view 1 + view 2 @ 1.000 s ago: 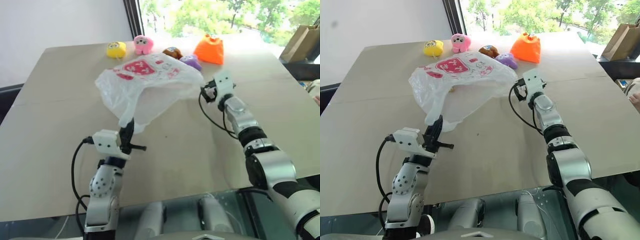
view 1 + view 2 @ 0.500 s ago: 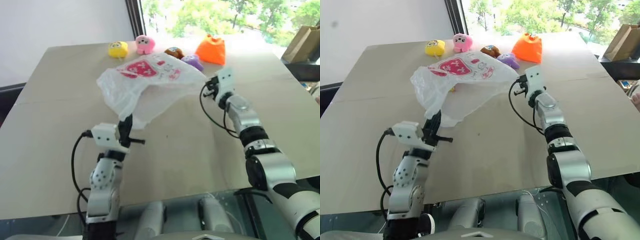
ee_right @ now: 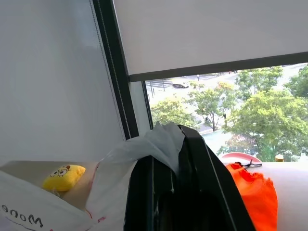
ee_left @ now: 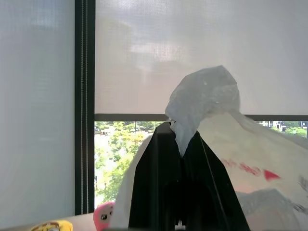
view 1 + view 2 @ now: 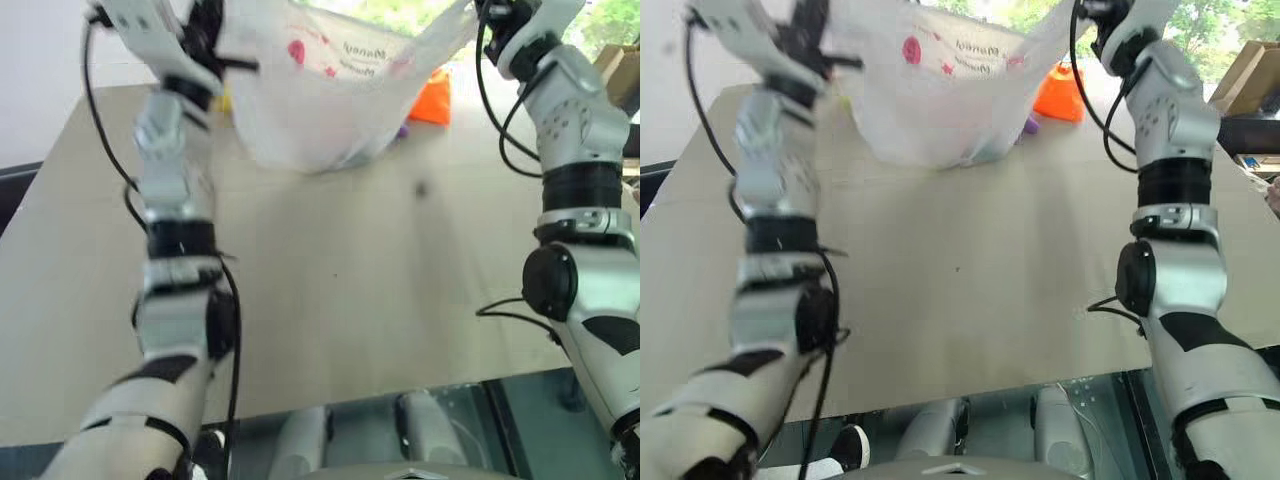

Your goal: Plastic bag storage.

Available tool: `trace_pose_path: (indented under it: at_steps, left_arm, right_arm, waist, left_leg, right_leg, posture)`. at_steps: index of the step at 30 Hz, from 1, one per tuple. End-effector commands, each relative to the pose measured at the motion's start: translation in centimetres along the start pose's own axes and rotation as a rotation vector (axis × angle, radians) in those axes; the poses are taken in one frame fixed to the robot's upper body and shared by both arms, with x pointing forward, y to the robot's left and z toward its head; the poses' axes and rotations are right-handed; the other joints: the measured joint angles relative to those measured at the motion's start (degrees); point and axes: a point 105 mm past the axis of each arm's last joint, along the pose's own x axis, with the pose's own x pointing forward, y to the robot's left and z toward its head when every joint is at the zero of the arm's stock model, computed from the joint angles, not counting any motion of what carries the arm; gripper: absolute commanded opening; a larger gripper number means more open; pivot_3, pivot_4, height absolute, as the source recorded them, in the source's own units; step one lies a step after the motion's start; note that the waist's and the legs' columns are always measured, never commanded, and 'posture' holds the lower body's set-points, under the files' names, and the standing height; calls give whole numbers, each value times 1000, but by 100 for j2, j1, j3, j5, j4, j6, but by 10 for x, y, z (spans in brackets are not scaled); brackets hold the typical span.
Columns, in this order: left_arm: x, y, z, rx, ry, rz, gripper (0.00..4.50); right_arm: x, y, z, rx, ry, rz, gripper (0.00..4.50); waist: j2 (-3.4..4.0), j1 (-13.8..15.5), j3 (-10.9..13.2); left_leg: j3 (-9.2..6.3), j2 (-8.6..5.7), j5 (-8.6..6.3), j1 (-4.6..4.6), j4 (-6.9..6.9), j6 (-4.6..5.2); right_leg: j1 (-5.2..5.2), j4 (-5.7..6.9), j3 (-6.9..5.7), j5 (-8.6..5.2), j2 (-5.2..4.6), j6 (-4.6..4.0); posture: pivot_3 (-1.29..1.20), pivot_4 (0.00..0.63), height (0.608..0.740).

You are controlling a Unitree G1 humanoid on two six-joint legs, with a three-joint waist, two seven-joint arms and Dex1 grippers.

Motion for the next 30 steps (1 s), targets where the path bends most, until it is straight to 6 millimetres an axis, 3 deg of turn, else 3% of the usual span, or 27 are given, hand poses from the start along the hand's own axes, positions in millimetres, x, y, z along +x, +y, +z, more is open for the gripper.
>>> trace_pose_path:
  at_steps: [1,7,10,12,14,16,19,23,26,28,30]
  left_arm:
    - [16,21,26,-6,-64,21,0]
    - [27,38,47,19,-88,53,0]
    - [20,37,36,32,-65,16,0]
    - [7,36,18,29,-22,-14,0]
    - [-21,35,-10,34,53,-53,571]
    - [-43,31,-22,20,97,-82,1317]
    - [-96,18,-39,-37,199,-184,2871]
    - [-179,-4,-49,-138,402,-299,4355]
    - [-226,-13,-54,-162,551,-299,4500]
    - [-262,-20,-61,-177,670,-295,4500]
    - [-287,-24,-70,-164,761,-274,4500]
  right_arm:
    - [3,-2,34,-33,-111,3,43]
    - [2,-6,45,-46,-141,7,43]
    - [-3,-9,42,-47,-128,14,43]
    - [-9,-8,33,-39,-91,46,43]
    - [-25,-6,8,-47,1,116,0]
    - [-40,-3,-9,-33,74,167,0]
    - [-85,7,-38,38,241,324,1441]
    - [-153,17,-61,160,430,488,2951]
    - [-200,28,-72,203,546,596,4424]
    - [-226,27,-89,195,621,595,4470]
    - [-242,22,-107,160,672,548,4470]
  waist:
    - [0,-46,0]
    - [-1,-192,6]
    - [0,-217,6]
    - [1,-225,6]
    - [5,-229,-1]
    - [8,-228,-5]
    - [7,-225,-1]
    - [9,-197,-1]
    - [9,-122,-1]
    - [5,-39,-1]
    - [2,25,4]
  left_leg:
    - [6,-3,0,2,-5,0]
    - [21,-16,1,-17,-29,-1]
    - [25,-18,1,-77,1,-1]
    - [27,-21,2,-97,24,-2]
    - [30,-20,2,-93,25,-2]
    - [36,-22,1,-85,26,-1]
    - [31,-30,1,-100,35,0]
    - [29,-34,1,-114,47,1]
    - [35,-33,-2,-78,41,5]
    - [32,-30,-17,-53,51,32]
    - [41,-29,-23,35,52,42]
  right_leg:
    - [-1,0,-7,-1,-9,1]
    - [-44,5,-23,-3,-36,5]
    - [-112,34,-24,-3,-40,5]
    - [-132,46,-22,-3,-43,5]
    - [-130,48,-22,-3,-46,5]
    - [-126,50,-24,-3,-55,5]
    - [-131,58,-24,-2,-64,5]
    - [-141,60,-27,-2,-65,5]
    - [-110,46,-25,-2,-66,5]
    - [-79,50,-28,-2,-61,5]
    - [10,47,-25,-3,-58,7]
  posture:
    - [0,150,740]
    - [0,150,740]
    - [0,150,740]
    - [0,150,740]
    - [0,150,740]
    - [0,150,740]
    - [0,150,740]
    - [0,150,740]
    - [0,150,740]
    - [0,150,740]
    - [0,150,740]
